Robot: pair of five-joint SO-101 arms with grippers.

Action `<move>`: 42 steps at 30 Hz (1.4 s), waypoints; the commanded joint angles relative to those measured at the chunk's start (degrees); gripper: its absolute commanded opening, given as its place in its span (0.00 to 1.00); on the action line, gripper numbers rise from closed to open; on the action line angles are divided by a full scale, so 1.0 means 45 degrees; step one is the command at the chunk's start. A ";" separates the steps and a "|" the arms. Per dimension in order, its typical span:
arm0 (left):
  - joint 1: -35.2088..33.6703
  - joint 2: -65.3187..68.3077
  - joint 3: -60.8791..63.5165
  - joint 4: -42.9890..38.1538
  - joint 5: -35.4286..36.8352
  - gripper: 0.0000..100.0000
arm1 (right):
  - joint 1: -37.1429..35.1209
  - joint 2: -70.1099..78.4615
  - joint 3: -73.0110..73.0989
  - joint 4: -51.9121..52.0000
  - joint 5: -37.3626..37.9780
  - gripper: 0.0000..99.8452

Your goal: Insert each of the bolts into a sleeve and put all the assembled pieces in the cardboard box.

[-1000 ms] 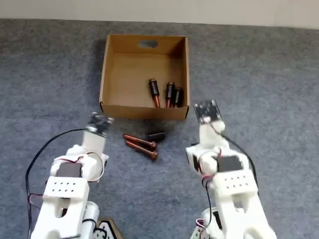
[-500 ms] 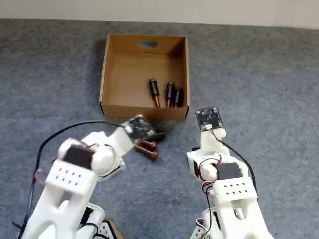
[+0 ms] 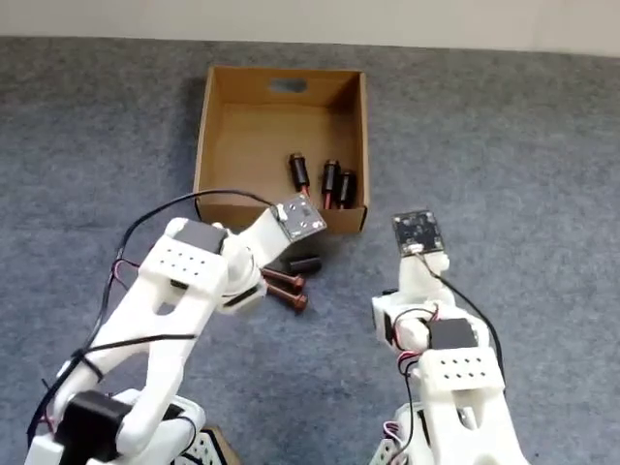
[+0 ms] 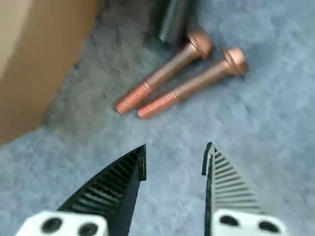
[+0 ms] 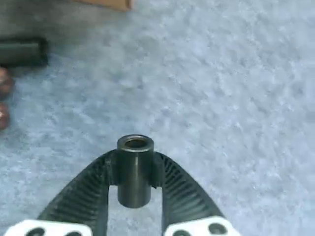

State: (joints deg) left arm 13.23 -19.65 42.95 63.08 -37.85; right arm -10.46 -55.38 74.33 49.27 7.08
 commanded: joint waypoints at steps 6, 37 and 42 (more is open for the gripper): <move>0.1768 0.1280 -0.0557 -0.1895 -0.0078 0.20 | 0.0830 -0.0283 -0.0205 0.0303 -0.0098 0.01; 0.0576 0.2608 -0.0283 -0.0996 -0.0449 0.01 | 0.0830 -0.0283 -0.0205 0.0283 -0.0059 0.01; -0.0694 0.0186 0.0498 0.0801 -0.0449 0.01 | 0.0830 -0.0283 -0.0205 0.0283 -0.0059 0.01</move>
State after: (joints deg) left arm 12.62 -11.82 43.38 63.08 -39.43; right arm -7.38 -55.38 74.33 50.33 7.08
